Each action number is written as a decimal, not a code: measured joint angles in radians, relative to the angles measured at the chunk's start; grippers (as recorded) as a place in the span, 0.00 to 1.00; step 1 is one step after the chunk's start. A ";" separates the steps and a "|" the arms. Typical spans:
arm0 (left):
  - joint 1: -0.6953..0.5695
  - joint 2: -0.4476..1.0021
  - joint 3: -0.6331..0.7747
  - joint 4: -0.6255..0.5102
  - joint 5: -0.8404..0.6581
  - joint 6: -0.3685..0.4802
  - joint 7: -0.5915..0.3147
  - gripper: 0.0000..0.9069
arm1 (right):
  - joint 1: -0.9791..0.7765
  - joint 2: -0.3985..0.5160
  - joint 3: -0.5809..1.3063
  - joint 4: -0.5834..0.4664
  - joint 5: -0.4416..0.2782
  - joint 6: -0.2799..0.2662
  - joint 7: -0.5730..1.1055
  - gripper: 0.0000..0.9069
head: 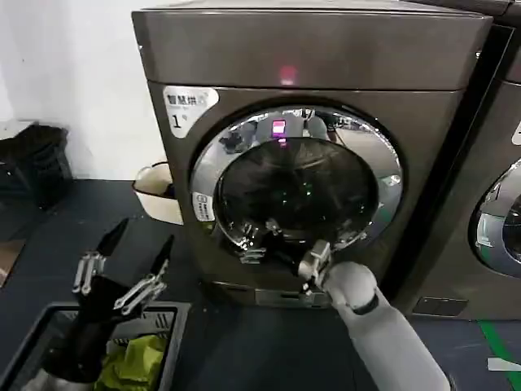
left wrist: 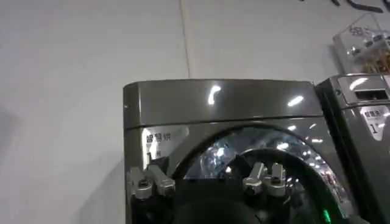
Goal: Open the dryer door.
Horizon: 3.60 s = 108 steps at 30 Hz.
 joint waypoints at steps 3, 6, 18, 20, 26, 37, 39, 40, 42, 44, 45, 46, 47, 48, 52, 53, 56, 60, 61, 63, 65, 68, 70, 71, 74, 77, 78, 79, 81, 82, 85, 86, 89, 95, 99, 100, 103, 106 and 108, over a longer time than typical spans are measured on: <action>-0.003 0.000 -0.001 0.011 0.000 -0.004 0.000 1.00 | 0.022 0.012 -0.012 -0.023 -0.005 0.000 -0.001 1.00; -0.004 -0.003 0.000 0.016 0.000 -0.007 0.000 1.00 | 0.044 0.019 -0.024 -0.044 -0.006 0.001 -0.002 1.00; -0.012 -0.006 -0.002 0.020 0.000 -0.008 -0.001 1.00 | 0.109 0.051 -0.095 -0.117 -0.032 0.001 0.001 1.00; -0.013 -0.007 -0.002 0.020 0.000 -0.009 -0.001 1.00 | 0.119 0.058 -0.103 -0.134 -0.033 0.002 0.004 1.00; -0.013 -0.007 -0.005 0.024 0.008 -0.014 -0.001 1.00 | 0.148 0.071 -0.129 -0.183 -0.031 0.005 0.003 1.00; -0.017 -0.009 -0.015 0.021 0.008 0.006 -0.005 1.00 | 0.164 0.083 -0.146 -0.181 0.024 -0.015 -0.004 1.00; -0.024 -0.008 -0.025 0.021 0.008 0.024 -0.013 1.00 | 0.161 0.076 -0.153 -0.169 0.036 -0.017 -0.013 1.00; -0.025 -0.005 -0.028 0.022 0.008 0.031 -0.005 1.00 | 0.159 0.073 -0.157 -0.162 0.038 -0.016 -0.016 1.00; -0.024 0.002 -0.034 0.021 0.008 0.046 0.000 1.00 | 0.154 0.068 -0.165 -0.148 0.057 -0.011 -0.014 1.00; -0.033 0.005 -0.040 0.021 0.008 0.055 -0.017 1.00 | 0.150 0.065 -0.165 -0.138 0.064 -0.011 -0.026 1.00; -0.040 0.008 -0.045 0.026 0.008 0.063 -0.025 1.00 | 0.150 0.062 -0.163 -0.137 0.065 -0.012 -0.037 1.00; -0.044 0.011 -0.048 0.030 0.009 0.064 -0.028 1.00 | 0.150 0.059 -0.159 -0.138 0.067 -0.013 -0.062 1.00; -0.050 0.015 -0.055 0.035 0.010 0.064 -0.034 1.00 | 0.150 0.056 -0.156 -0.138 0.068 -0.010 -0.087 1.00; -0.056 0.020 -0.061 0.039 0.008 0.068 -0.051 1.00 | 0.149 0.052 -0.153 -0.137 0.068 -0.006 -0.108 1.00; -0.080 0.044 -0.089 0.067 -0.007 0.068 -0.107 1.00 | 0.144 0.041 -0.138 -0.128 0.087 -0.007 -0.194 1.00; -0.083 0.051 -0.095 0.074 -0.009 0.066 -0.116 1.00 | 0.143 0.037 -0.135 -0.125 0.092 -0.007 -0.220 1.00; -0.097 0.065 -0.104 0.095 -0.015 0.059 -0.141 1.00 | 0.137 0.026 -0.124 -0.117 0.112 -0.010 -0.279 1.00; -0.117 0.085 -0.122 0.124 -0.061 0.066 -0.134 1.00 | 0.132 0.010 -0.113 -0.109 0.141 -0.015 -0.367 1.00; -0.123 0.091 -0.128 0.132 -0.074 0.072 -0.126 1.00 | 0.131 0.006 -0.110 -0.103 0.146 -0.016 -0.385 1.00; -0.130 0.105 -0.140 0.151 -0.098 0.080 -0.104 1.00 | 0.128 -0.001 -0.105 -0.098 0.149 -0.014 -0.412 1.00; -0.139 0.120 -0.152 0.175 -0.115 0.072 -0.080 1.00 | 0.123 -0.008 -0.101 -0.092 0.150 -0.013 -0.441 1.00; -0.151 0.146 -0.156 0.216 -0.149 0.038 -0.058 1.00 | 0.112 -0.020 -0.092 -0.076 0.152 -0.013 -0.486 1.00; -0.158 0.165 -0.156 0.244 -0.153 0.036 -0.042 1.00 | 0.102 -0.028 -0.084 -0.066 0.152 -0.012 -0.513 1.00; -0.162 0.176 -0.156 0.258 -0.157 0.035 -0.038 1.00 | 0.097 -0.031 -0.081 -0.060 0.152 -0.010 -0.523 1.00; -0.179 0.205 -0.160 0.297 -0.181 0.038 -0.049 1.00 | 0.081 -0.042 -0.070 -0.044 0.152 -0.002 -0.540 1.00; -0.192 0.229 -0.152 0.332 -0.173 0.038 -0.094 1.00 | 0.060 -0.058 -0.055 -0.020 0.154 -0.001 -0.556 1.00; -0.196 0.236 -0.148 0.341 -0.166 0.038 -0.102 1.00 | 0.054 -0.062 -0.052 -0.013 0.158 -0.001 -0.562 1.00; -0.202 0.245 -0.146 0.351 -0.157 0.036 -0.107 1.00 | 0.047 -0.068 -0.047 -0.003 0.160 0.000 -0.568 1.00; -0.212 0.260 -0.141 0.368 -0.158 0.038 -0.116 1.00 | 0.028 -0.083 -0.035 0.015 0.160 0.000 -0.593 1.00; -0.220 0.271 -0.136 0.379 -0.165 0.039 -0.116 1.00 | 0.019 -0.089 -0.032 0.023 0.160 0.000 -0.602 1.00; -0.241 0.303 -0.121 0.409 -0.173 0.039 -0.115 1.00 | -0.006 -0.107 -0.018 0.046 0.161 -0.001 -0.635 1.00; -0.247 0.312 -0.115 0.416 -0.178 0.039 -0.114 1.00 | -0.014 -0.113 -0.014 0.054 0.161 -0.002 -0.649 1.00; -0.266 0.339 -0.095 0.436 -0.197 0.041 -0.111 1.00 | -0.037 -0.129 -0.006 0.077 0.160 0.003 -0.680 1.00; -0.289 0.370 -0.049 0.469 -0.211 0.038 -0.088 1.00 | -0.081 -0.161 0.027 0.112 0.159 0.029 -0.760 1.00; -0.297 0.379 -0.019 0.478 -0.230 0.042 -0.064 1.00 | -0.111 -0.182 0.050 0.140 0.159 0.041 -0.802 1.00; -0.297 0.378 -0.011 0.479 -0.229 0.041 -0.059 1.00 | -0.118 -0.187 0.056 0.145 0.160 0.045 -0.810 1.00; -0.300 0.377 0.008 0.485 -0.225 0.041 -0.046 1.00 | -0.137 -0.206 0.074 0.159 0.166 0.048 -0.837 1.00; -0.312 0.388 0.030 0.492 -0.236 0.046 -0.029 1.00 | -0.161 -0.228 0.100 0.177 0.166 0.048 -0.858 1.00; -0.325 0.397 0.048 0.498 -0.252 0.051 -0.025 1.00 | -0.177 -0.242 0.116 0.186 0.172 0.048 -0.864 1.00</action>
